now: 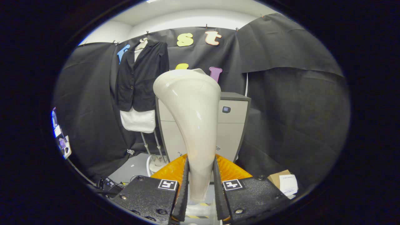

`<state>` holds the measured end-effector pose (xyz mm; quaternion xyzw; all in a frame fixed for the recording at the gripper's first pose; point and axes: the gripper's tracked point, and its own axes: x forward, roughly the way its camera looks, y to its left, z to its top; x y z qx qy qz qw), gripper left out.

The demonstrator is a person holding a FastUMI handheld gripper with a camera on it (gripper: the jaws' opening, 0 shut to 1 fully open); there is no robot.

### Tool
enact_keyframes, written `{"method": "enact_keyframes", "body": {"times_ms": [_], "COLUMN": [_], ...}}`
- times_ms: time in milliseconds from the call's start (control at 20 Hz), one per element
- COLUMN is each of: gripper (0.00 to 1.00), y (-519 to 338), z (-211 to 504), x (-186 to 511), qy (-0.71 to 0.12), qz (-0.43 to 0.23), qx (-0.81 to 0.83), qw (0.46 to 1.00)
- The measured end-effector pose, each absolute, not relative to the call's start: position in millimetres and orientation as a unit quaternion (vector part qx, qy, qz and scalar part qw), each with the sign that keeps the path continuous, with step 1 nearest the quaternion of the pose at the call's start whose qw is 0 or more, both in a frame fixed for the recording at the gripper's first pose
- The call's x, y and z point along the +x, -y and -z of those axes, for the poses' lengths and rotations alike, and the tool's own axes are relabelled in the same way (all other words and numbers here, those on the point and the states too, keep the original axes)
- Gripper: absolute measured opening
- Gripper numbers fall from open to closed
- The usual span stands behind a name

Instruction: Iron the clothes twice with a garment steamer, once on the left side and once on the right side.

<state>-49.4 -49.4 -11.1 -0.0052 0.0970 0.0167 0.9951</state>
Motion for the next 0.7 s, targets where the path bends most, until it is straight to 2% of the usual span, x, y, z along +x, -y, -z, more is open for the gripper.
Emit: {"method": "enact_keyframes", "body": {"times_ms": [700], "gripper": [0.39], "y": [42.6], "z": [8.4], "x": [-50.1], "qy": [-0.102], "qz": [-0.014], "qx": [-0.005], "qw": [0.995]}}
